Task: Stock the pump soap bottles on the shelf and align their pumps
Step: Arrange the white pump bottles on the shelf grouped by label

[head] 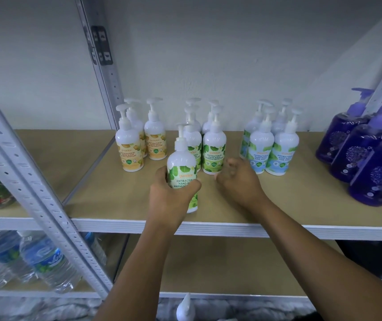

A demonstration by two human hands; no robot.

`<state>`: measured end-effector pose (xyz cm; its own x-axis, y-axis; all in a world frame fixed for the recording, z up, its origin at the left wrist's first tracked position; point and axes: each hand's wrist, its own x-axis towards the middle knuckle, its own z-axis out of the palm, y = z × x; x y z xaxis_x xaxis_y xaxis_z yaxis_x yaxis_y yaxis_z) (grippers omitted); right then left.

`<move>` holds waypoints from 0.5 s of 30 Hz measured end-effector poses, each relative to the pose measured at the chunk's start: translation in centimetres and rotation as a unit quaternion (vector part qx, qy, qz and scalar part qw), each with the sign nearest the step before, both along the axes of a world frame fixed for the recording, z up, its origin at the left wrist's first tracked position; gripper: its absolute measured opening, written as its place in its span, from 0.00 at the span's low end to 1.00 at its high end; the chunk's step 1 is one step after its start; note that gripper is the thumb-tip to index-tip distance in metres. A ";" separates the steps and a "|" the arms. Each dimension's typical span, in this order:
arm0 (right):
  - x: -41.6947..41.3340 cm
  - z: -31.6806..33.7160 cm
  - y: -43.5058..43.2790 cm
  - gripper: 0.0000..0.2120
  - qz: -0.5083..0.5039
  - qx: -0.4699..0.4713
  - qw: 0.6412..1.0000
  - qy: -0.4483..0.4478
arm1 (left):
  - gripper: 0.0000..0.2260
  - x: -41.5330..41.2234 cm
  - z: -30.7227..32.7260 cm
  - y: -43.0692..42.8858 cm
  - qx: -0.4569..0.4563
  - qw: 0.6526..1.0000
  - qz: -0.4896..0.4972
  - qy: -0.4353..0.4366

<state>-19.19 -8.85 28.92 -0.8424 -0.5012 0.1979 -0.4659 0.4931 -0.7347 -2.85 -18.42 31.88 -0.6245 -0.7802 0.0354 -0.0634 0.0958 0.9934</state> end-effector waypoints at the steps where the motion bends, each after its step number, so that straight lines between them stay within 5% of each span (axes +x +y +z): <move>1: 0.4 -0.1 0.6 0.14 0.010 0.014 1.000 0.012 | 0.19 -0.1 0.0 0.0 -0.011 1.000 -0.007 0.006; 15: 2.8 -1.4 4.5 0.26 0.059 0.189 0.973 0.116 | 0.33 0.1 -2.0 -0.3 -0.091 0.994 -0.051 -0.035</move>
